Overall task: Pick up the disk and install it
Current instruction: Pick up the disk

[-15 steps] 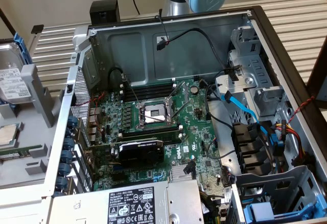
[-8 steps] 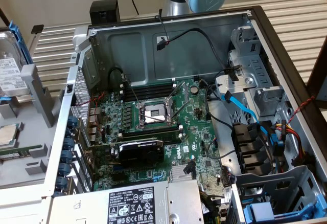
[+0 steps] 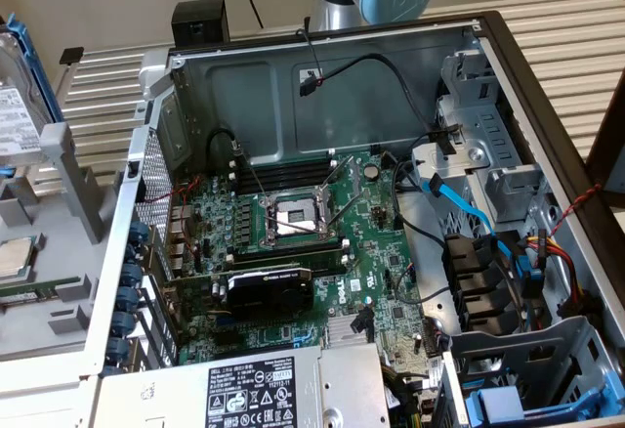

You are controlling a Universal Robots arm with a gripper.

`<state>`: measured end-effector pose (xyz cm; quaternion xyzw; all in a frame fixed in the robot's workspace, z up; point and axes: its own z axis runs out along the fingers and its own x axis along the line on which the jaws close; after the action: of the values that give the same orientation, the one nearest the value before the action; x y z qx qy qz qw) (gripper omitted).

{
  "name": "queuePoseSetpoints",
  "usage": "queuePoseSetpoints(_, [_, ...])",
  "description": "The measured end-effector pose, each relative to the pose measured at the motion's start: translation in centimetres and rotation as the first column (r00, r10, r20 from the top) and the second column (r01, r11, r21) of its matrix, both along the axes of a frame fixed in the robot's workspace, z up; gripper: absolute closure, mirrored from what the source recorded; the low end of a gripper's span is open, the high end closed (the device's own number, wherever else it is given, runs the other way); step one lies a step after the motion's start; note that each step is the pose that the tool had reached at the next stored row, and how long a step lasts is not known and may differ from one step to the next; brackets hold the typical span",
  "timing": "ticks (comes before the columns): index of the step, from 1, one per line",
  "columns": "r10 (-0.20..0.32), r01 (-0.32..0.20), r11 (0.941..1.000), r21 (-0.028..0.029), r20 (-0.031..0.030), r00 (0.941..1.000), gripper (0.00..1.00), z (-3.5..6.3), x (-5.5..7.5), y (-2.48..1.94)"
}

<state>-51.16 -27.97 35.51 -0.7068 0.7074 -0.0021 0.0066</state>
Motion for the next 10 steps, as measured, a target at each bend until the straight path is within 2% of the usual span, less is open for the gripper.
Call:
queuePoseSetpoints(5, [0.0,0.0,1.0,-0.0007,0.005,1.0,0.63,2.01,0.0,0.11])
queuePoseSetpoints(10, [0.0,0.0,1.0,-0.0006,0.0058,1.0,0.63,3.95,0.5,0.13])
